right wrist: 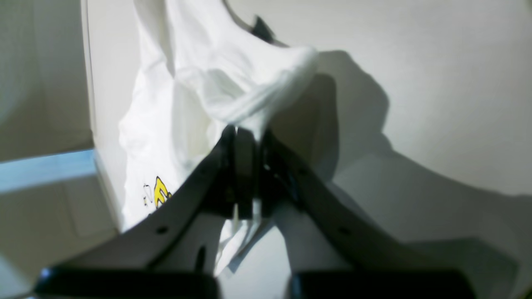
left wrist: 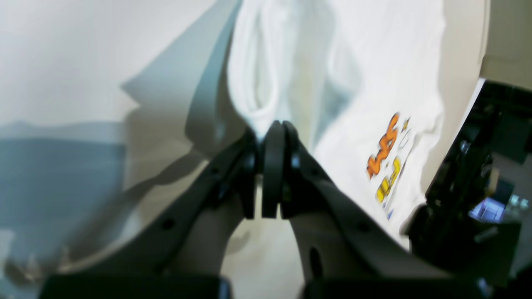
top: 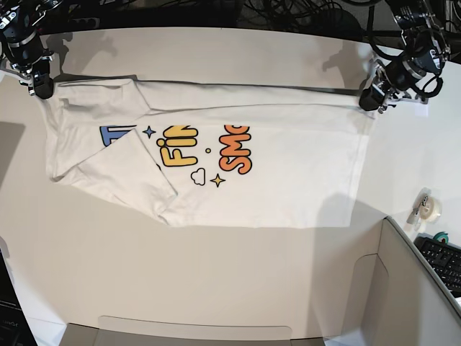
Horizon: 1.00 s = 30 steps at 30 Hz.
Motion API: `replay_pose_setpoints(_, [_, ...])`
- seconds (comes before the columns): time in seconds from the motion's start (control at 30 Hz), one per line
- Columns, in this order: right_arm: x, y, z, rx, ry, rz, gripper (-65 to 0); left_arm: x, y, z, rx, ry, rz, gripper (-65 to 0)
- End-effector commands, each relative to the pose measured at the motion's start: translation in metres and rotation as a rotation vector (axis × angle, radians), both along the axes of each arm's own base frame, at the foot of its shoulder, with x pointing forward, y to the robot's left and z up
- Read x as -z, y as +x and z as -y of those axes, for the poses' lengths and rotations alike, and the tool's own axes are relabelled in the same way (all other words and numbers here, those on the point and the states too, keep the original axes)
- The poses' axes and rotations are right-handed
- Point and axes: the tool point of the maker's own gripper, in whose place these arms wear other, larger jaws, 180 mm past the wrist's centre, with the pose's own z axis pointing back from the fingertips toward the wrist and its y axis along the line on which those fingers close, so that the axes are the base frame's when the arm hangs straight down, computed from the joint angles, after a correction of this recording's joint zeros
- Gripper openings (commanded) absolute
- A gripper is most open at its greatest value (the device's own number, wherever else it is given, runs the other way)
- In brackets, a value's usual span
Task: Layout the t-shirt on the table in an organized manner, then fold the t-shirt properly
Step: 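Lower the folded edge with both grippers and release it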
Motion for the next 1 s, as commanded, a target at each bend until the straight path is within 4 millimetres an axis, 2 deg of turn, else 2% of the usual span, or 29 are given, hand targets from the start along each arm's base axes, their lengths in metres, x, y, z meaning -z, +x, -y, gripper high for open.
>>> replay_pose_setpoints(0.0, [-0.014, 0.001, 0.004, -0.007, -0.034, 0.032, -65.0, -0.012, 0.005, -0.009, 0.001, 0.036, 0.037, -65.0])
replay_pose_setpoints(0.1, [-0.011, -0.006, 0.004, -0.009, -0.039, 0.01, -65.0, -0.016, -0.002, -0.015, -0.012, 0.056, 0.038, -65.0])
replay_pose_setpoints(0.33, [-0.001, -0.025, 0.003, -0.009, -0.036, -0.045, -65.0, -0.008, -0.024, -0.021, -0.028, 0.065, -0.012, -65.0])
replay_pose_setpoints(0.53, [0.007, -0.042, 0.003, -0.009, -0.034, -0.093, -65.0, -0.008, -0.035, -0.013, -0.033, -0.005, -0.012, -65.0])
replay_pose_setpoints(0.8, [0.005, -0.054, -0.003, -0.016, 0.012, -0.073, -65.0, -0.001, -0.053, -0.011, -0.033, -0.023, -0.053, -65.0])
replay_pose_setpoints(0.97, [0.005, -0.067, 0.006, 0.013, -0.004, -0.096, -65.0, 0.005, -0.066, -0.006, -0.044, -0.04, -0.082, -65.0])
